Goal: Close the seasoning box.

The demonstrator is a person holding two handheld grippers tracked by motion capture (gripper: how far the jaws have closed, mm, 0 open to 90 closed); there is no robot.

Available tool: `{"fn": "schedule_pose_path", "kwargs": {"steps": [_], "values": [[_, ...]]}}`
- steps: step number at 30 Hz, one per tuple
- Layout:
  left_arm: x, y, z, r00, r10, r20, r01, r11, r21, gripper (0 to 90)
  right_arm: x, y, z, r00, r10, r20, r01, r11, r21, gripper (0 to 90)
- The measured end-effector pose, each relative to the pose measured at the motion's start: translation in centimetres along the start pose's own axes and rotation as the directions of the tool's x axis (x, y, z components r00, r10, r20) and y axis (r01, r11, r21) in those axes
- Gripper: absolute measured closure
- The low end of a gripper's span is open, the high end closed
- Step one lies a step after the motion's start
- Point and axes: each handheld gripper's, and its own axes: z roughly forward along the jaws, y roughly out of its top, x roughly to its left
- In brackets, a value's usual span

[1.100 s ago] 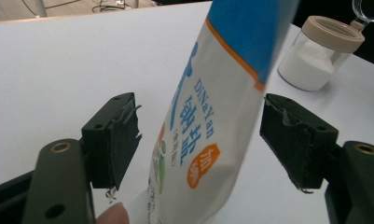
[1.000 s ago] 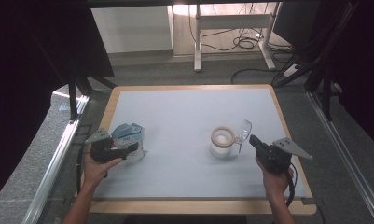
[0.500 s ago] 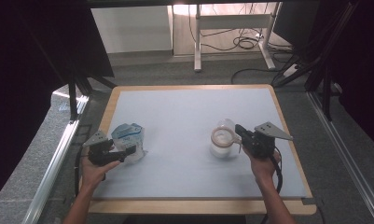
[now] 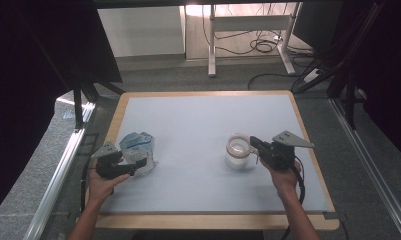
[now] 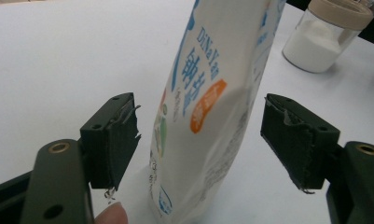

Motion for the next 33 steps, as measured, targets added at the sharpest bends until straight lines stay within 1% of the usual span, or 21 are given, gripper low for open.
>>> {"fn": "schedule_pose_path", "kwargs": {"steps": [3, 5, 7, 9, 12, 16, 20, 23, 28, 33], "values": [[-0.1, -0.1, 0.1, 1.0, 0.003, -0.002, -0.003, 1.0, 0.003, 27.0, -1.2, -0.8, -1.5, 0.9997, 0.018, 0.014, -0.018, 1.0, -0.025, 88.0], [-0.2, -0.1, 0.3, 1.0, 0.003, 0.0, -0.003, 1.0, 0.005, 27.0, -1.8, -1.4, -2.4, 0.9994, 0.017, 0.03, -0.017, 1.0, -0.02, 86.9], [-0.2, -0.2, 0.3, 1.0, 0.006, -0.005, -0.006, 0.9999, 0.009, 26.9, -2.5, -2.3, -3.0, 0.9988, 0.016, 0.046, -0.015, 1.0, -0.014, 83.5], [-0.2, -0.4, 0.4, 1.0, 0.005, -0.006, -0.005, 0.9999, 0.011, 26.9, -3.2, -3.2, -3.3, 0.9986, 0.018, 0.051, -0.018, 1.0, 0.006, 78.8], [-0.1, -0.5, 0.5, 1.0, -0.001, -0.002, 0.001, 0.9999, 0.01, 26.9, -4.1, -4.7, -3.7, 0.9974, 0.02, 0.069, -0.022, 0.999, 0.039, 68.8], [-0.1, -0.6, 0.7, 1.0, -0.002, 0.001, 0.002, 0.9999, 0.013, 26.9, -5.0, -6.4, -3.8, 0.9962, 0.044, 0.075, -0.049, 0.996, 0.069, 60.1], [-0.1, -0.7, 0.7, 1.0, -0.003, -0.004, 0.003, 0.9999, 0.015, 26.9, -5.3, -7.7, -3.7, 0.9959, 0.032, 0.084, -0.04, 0.994, 0.1, 53.6], [-0.2, -0.8, 0.8, 1.0, -0.002, -0.007, 0.002, 0.9998, 0.018, 26.9, -5.3, -8.2, -3.6, 0.9964, 0.037, 0.076, -0.045, 0.993, 0.107, 50.5], [-0.2, -0.8, 0.9, 1.0, 0.001, -0.009, 0.0, 0.9997, 0.023, 26.6, -5.1, -8.1, -3.5, 0.9975, 0.024, 0.066, -0.032, 0.993, 0.11, 46.6], [-0.2, -0.9, 0.9, 0.9999, 0.003, -0.016, -0.002, 0.9997, 0.025, 26.3, -5.1, -7.9, -3.3, 0.9982, 0.018, 0.057, -0.024, 0.993, 0.112, 40.1]]}}
